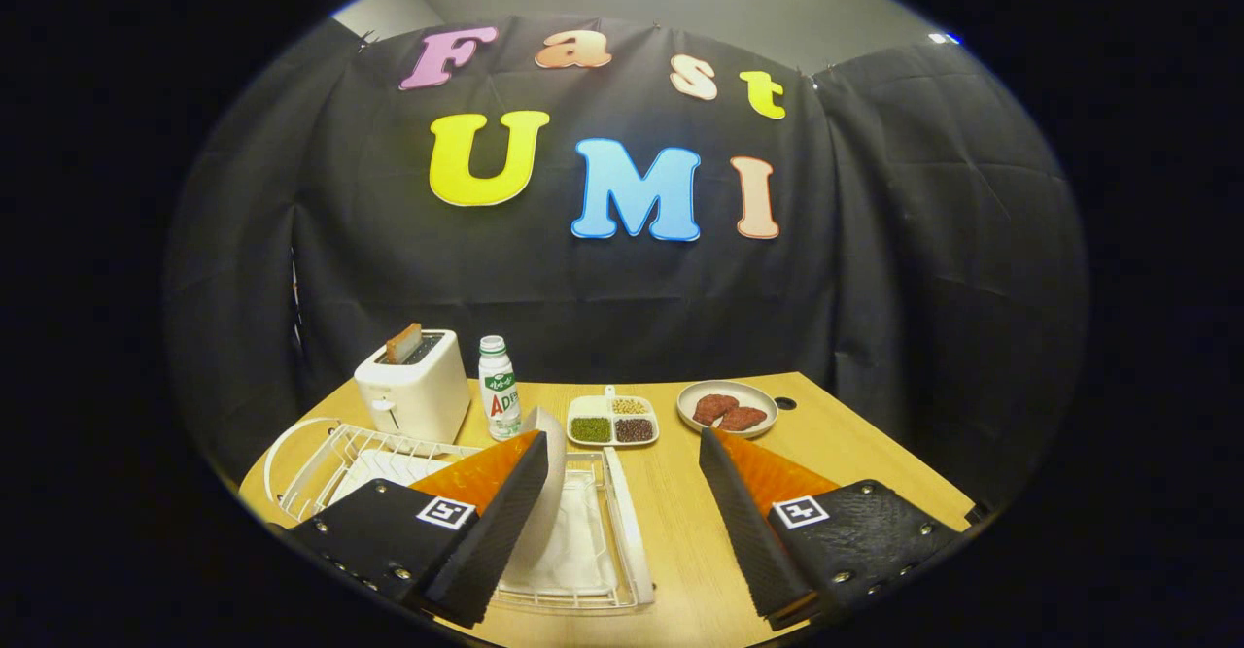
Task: Take the plate from the dish rack, then take the spoon from the basket and place it into the plate.
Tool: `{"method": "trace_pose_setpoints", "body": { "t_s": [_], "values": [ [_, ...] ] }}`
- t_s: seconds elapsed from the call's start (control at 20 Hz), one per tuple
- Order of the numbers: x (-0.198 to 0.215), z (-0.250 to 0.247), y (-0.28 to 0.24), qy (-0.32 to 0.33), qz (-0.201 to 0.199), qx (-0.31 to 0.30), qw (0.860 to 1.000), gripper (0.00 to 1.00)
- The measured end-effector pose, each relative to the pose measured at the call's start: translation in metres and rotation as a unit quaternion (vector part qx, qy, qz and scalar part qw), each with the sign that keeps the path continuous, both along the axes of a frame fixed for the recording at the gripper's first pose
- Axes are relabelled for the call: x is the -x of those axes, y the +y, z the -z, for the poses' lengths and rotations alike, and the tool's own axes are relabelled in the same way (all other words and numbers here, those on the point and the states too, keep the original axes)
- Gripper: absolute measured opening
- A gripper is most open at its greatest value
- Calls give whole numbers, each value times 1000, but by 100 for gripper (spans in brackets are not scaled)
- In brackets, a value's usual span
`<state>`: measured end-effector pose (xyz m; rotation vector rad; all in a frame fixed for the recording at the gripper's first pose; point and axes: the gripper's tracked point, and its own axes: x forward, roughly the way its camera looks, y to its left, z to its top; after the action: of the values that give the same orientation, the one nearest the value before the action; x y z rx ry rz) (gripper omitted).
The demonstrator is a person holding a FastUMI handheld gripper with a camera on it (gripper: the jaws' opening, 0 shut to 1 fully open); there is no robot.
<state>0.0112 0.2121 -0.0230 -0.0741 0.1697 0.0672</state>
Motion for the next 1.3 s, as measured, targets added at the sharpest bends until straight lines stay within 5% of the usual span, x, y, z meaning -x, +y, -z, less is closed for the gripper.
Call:
{"method": "trace_pose_setpoints", "body": {
  "t_s": [0.2, 0.35, 0.55, 0.65, 1.05, 1.3],
  "values": [
    [-9, 17, 25, 29, 15, 17, 999, 94],
    [-15, 27, 36, 46, 22, 35, 998, 75],
    [-19, 36, 42, 64, 30, 55, 996, 69],
    [-21, 39, 48, 70, 27, 59, 995, 37],
    [-35, 38, 28, 89, 111, 154, 978, 5],
    [-33, 18, 31, 81, 144, 205, 965, 5]
  ]
}}
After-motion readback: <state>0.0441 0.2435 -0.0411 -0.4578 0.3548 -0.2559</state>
